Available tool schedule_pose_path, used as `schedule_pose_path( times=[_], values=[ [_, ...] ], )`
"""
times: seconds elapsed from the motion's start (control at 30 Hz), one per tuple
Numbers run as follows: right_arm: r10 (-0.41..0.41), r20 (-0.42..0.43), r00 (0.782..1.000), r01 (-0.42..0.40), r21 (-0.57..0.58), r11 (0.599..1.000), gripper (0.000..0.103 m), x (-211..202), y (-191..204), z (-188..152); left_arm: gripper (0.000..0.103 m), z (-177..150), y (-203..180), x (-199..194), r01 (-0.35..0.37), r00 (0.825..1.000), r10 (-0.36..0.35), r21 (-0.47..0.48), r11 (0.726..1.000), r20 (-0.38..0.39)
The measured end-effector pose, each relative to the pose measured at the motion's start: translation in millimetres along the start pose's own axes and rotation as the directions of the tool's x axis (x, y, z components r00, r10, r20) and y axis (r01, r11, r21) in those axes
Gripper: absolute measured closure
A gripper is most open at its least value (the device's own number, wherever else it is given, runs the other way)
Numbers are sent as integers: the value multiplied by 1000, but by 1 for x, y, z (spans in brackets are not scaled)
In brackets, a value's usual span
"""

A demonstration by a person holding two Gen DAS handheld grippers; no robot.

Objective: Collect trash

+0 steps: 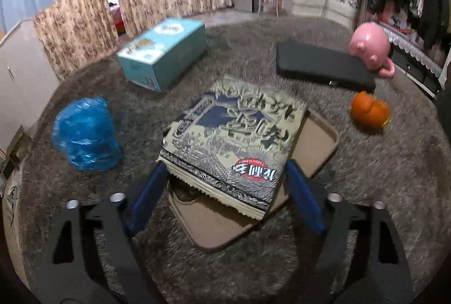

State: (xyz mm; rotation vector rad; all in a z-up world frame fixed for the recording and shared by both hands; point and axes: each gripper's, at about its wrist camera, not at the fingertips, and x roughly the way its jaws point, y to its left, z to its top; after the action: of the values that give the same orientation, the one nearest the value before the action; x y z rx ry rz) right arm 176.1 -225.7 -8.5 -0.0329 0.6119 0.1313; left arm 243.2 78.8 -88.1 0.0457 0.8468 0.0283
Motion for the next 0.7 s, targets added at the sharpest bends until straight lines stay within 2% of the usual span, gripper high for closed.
schedule_pose_path(
  times=[0.03, 0.1, 0.17, 0.3, 0.37, 0.43, 0.5, 0.7],
  values=[
    [-7, 2, 1000, 7, 9, 1000, 45, -2, -5, -2, 32, 0, 2, 2, 25, 1000, -25, -12, 1000, -12],
    [-26, 8, 1000, 25, 46, 999, 45, -5, -23, -8, 46, 0, 6, 0, 34, 999, -34, -33, 999, -6],
    [-27, 10, 1000, 26, 82, 996, 44, -6, -37, -11, 54, 1, 8, -3, 55, 998, -55, -43, 998, -8],
    [-51, 17, 999, 49, 94, 994, 45, -5, -50, -13, 71, 2, 4, -13, 78, 996, -77, -24, 997, 35],
    [-61, 19, 998, 58, 98, 993, 44, -6, -55, -15, 79, 5, 0, -16, 77, 996, -77, -7, 997, 44],
    [-59, 18, 998, 57, 108, 992, 44, -8, -59, -18, 81, 7, -3, -21, 74, 996, -73, -10, 997, 56],
    [-64, 19, 998, 62, 111, 992, 44, -9, -61, -18, 95, 11, -4, -21, 84, 995, -83, -11, 996, 56],
    [-67, 29, 997, 63, 134, 989, 44, -13, -68, -21, 102, 13, -8, -24, 86, 994, -85, -16, 996, 65]
  ],
)
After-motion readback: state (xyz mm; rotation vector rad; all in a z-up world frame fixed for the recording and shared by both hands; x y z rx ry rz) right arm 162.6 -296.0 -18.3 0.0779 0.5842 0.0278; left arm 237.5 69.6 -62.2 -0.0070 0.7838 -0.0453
